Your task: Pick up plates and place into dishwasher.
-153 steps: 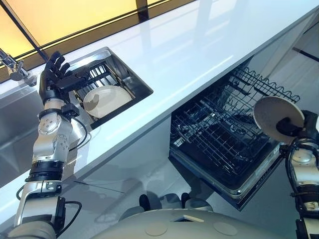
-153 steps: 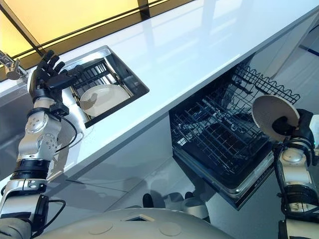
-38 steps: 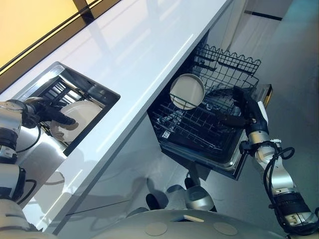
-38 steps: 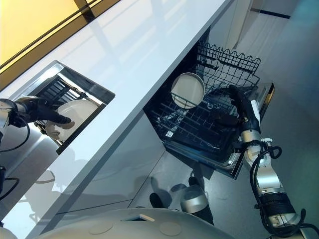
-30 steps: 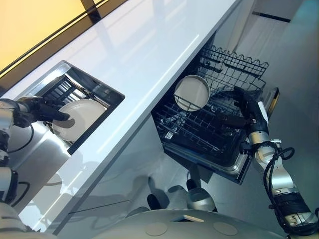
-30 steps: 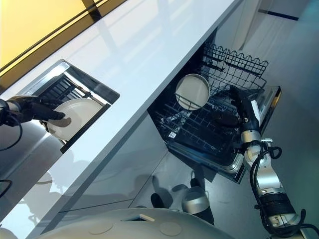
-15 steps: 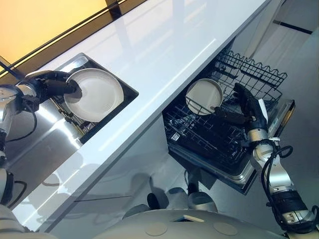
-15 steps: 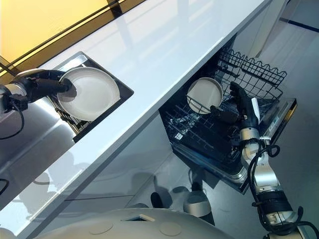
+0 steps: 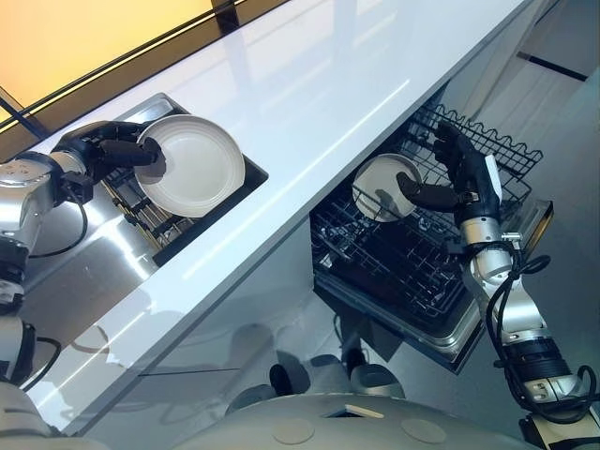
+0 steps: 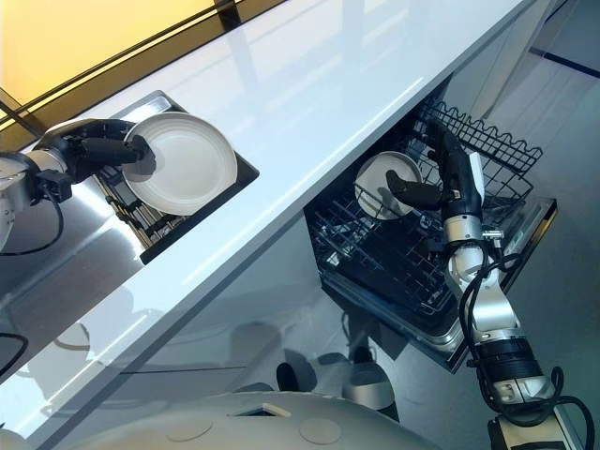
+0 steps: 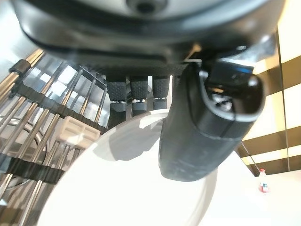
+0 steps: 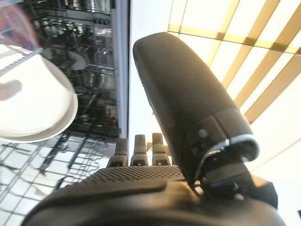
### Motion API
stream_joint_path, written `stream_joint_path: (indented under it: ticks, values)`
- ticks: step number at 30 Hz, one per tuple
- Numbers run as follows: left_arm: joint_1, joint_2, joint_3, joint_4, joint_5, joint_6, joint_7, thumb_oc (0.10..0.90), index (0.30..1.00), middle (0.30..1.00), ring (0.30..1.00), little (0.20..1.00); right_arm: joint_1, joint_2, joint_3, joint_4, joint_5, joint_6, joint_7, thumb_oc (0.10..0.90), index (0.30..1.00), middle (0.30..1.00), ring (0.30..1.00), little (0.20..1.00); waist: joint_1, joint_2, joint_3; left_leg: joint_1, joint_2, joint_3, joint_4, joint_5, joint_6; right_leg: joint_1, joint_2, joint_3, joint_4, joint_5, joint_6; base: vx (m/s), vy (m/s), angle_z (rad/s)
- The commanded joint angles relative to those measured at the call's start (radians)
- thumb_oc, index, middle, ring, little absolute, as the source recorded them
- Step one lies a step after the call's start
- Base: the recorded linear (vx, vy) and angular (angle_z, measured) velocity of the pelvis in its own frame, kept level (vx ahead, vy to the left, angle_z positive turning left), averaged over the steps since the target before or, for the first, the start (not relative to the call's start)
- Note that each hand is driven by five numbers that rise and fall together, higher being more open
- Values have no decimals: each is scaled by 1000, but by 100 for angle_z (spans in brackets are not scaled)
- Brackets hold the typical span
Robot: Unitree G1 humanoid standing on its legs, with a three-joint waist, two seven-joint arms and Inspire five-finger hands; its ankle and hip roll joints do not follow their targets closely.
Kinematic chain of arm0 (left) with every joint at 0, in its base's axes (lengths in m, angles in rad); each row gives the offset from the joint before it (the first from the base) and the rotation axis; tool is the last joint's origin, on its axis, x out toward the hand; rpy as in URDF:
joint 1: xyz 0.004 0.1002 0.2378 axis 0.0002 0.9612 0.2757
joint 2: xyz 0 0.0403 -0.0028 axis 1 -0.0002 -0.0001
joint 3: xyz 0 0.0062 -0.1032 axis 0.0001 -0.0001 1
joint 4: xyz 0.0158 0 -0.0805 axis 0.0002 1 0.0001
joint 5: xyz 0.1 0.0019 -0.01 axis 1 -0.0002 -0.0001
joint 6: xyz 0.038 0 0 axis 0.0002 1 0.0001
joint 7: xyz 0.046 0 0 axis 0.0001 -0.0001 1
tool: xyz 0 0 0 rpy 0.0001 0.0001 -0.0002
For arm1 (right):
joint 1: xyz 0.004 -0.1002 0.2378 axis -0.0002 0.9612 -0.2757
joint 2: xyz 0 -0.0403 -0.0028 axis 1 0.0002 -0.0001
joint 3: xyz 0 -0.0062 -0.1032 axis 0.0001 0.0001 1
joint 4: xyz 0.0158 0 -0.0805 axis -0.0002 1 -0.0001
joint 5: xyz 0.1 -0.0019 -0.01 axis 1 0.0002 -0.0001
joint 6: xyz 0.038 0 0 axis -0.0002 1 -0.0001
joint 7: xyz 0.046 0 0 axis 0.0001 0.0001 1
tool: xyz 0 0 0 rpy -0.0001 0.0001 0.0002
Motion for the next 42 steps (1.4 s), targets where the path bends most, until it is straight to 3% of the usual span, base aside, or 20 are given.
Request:
stream_joint_path:
  ticks: [1, 4, 7, 10, 13, 18, 31, 37, 42]
  values:
    - [-29, -31, 121, -193, 34, -191, 141, 100, 300, 300, 300, 200, -194, -70, -84, -150, -55, -170, -97, 800, 900, 900, 900, 900, -4, 26, -81, -23, -74, -78, 2, -83, 29, -41, 100, -54, 44, -40, 43, -24, -30, -1]
    - [42, -10, 252, -242, 191, -256, 298, 100, 300, 300, 300, 200, -220, -72, -127, -184, -60, -207, -109, 800, 900, 900, 900, 900, 13, 21, -79, -27, -72, -87, 2, -78, 25, -39, 102, -58, 39, -39, 38, 0, 0, 0]
    - [137, 3, 385, -241, 368, -418, 466, 100, 300, 300, 300, 200, -248, -84, -168, -229, -28, -228, -79, 800, 900, 900, 900, 900, 29, 14, -80, -35, -66, -95, 2, -67, 19, -37, 105, -68, 38, -41, 29, 0, 0, 0]
    - [199, 2, 456, -264, 495, -541, 645, 100, 300, 300, 300, 200, -264, -95, -187, -289, 43, -235, -24, 800, 900, 900, 900, 900, 34, 5, -82, -43, -60, -98, 2, -58, 11, -35, 106, -77, 39, -44, 22, -10, -9, 1]
    - [234, -42, 486, -355, 599, -593, 777, 100, 300, 300, 300, 200, -288, -80, -182, -340, 114, -231, 57, 800, 900, 900, 900, 900, 41, -4, -90, -49, -55, -104, 2, -52, 5, -35, 105, -85, 43, -49, 16, -28, -35, 9]
    - [227, -141, 436, -505, 779, -638, 935, 100, 300, 300, 300, 200, -359, -32, -80, -380, 186, -150, 181, 800, 900, 900, 900, 900, 61, -24, -105, -50, -49, -112, 2, -46, -4, -31, 102, -96, 48, -55, 9, -16, -40, 16]
    - [115, -227, 221, -590, 903, -706, 962, 100, 300, 300, 300, 200, -448, 111, 108, -375, 487, 16, 291, 800, 900, 900, 900, 900, 77, -42, -125, -40, -42, -120, 3, -42, -11, -26, 99, -99, 53, -54, 9, 14, -22, 12]
    - [81, -247, 153, -614, 931, -699, 954, 100, 300, 300, 300, 200, -452, 156, 136, -364, 523, 45, 272, 800, 900, 900, 900, 900, 78, -47, -128, -35, -41, -122, 5, -45, -8, -29, 97, -91, 60, -52, 12, 20, -7, 8]
    - [79, -253, 135, -614, 971, -697, 972, 100, 300, 300, 300, 200, -439, 170, 143, -362, 615, 131, 307, 800, 900, 900, 900, 900, 75, -52, -129, -35, -39, -121, 4, -44, -7, -34, 96, -86, 61, -47, 15, 13, -2, 5]
